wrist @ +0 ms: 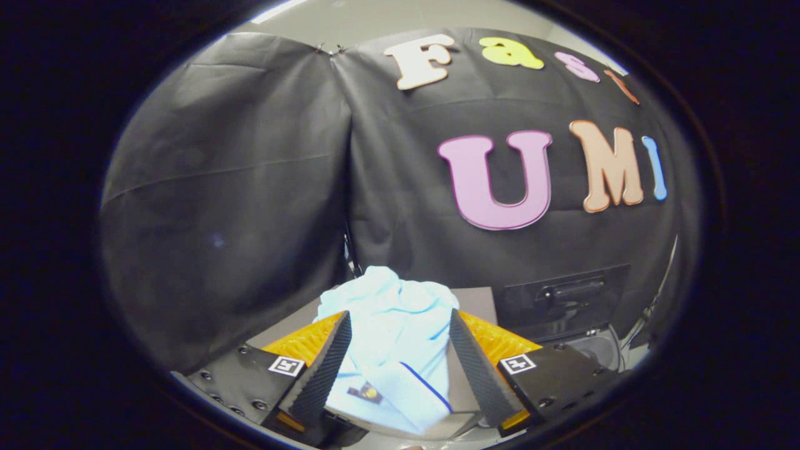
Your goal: Put the clothes into the washing machine and then close the washing machine lid.
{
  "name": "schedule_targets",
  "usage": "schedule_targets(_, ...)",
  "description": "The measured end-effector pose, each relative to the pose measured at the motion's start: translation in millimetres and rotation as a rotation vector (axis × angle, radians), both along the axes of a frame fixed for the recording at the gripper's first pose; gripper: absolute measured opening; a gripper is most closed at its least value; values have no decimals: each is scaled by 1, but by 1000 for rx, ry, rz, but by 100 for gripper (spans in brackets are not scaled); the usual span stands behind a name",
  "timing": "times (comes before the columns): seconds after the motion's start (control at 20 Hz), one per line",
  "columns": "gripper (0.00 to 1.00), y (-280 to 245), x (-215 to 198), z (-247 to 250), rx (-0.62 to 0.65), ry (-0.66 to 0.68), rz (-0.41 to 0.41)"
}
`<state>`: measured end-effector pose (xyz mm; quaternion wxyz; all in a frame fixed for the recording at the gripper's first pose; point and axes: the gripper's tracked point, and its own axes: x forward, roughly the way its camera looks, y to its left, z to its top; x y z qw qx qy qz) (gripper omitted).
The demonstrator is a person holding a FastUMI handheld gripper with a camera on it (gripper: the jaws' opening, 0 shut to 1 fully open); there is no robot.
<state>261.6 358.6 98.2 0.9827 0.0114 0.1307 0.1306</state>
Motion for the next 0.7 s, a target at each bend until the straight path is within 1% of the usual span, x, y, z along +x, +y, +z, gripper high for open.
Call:
schedule_targets(0.1,98,25,24,-18,5,83,13)
schedule_targets(0.15,98,32,35,-27,-1,121,-14)
schedule_targets(0.25,98,41,58,-44,-48,172,-44)
schedule_targets(0.35,98,42,76,-68,-106,254,-98)
schedule_targets(0.4,98,45,77,-79,-125,294,-98)
schedule_targets(0.45,98,55,82,-91,-117,327,-65)
schedule_targets(0.5,98,57,81,-110,-145,391,-52)
schedule_targets(0.55,98,59,87,-101,-194,323,-32)
schedule_targets(0.6,98,56,96,-115,-232,349,-19)
schedule_targets(0.65,98,50,99,-116,-244,340,-34)
schedule_targets(0.7,83,41,99,-111,-274,337,-78)
